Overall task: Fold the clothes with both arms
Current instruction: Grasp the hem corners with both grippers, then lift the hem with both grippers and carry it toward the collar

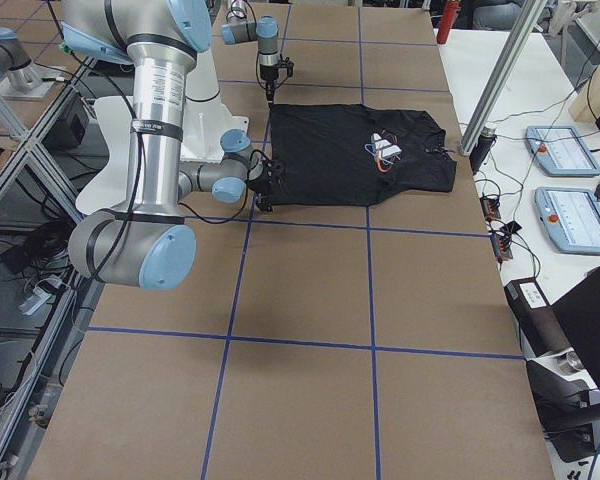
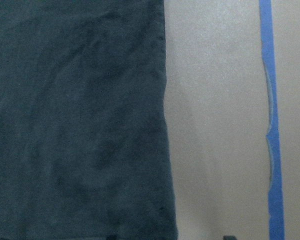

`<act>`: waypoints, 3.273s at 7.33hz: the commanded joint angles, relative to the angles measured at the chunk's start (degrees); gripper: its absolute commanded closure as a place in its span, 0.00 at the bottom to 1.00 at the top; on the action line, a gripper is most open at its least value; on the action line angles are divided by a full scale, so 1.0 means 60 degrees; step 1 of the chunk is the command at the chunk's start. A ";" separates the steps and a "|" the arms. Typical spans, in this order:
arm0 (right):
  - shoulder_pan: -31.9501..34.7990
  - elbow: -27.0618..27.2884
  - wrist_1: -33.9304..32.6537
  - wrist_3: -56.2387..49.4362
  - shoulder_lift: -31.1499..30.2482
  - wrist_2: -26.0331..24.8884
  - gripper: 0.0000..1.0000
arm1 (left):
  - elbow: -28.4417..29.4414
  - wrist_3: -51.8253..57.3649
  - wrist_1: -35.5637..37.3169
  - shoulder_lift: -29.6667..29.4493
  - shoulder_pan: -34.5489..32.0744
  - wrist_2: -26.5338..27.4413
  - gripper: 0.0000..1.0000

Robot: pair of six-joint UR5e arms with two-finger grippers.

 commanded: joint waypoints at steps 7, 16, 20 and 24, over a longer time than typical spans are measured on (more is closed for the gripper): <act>-0.0196 0.0049 -0.0017 -0.0014 -0.0035 0.0009 1.00 | 0.0000 -0.0007 0.0000 -0.0040 0.0006 -0.0014 1.00; -0.0869 0.3723 -0.0017 -0.0029 -0.1500 0.4618 1.00 | -0.3748 0.0023 0.0088 0.1775 0.0881 -0.2959 1.00; 0.1261 0.2925 -0.0162 -0.0029 -0.1325 0.4580 1.00 | -0.3080 0.0110 0.0146 0.1630 -0.0897 -0.3033 1.00; 0.3448 0.0741 -0.1262 -0.0058 0.1295 0.4155 1.00 | -0.1714 0.0125 0.0146 0.0064 -0.2962 -0.2080 1.00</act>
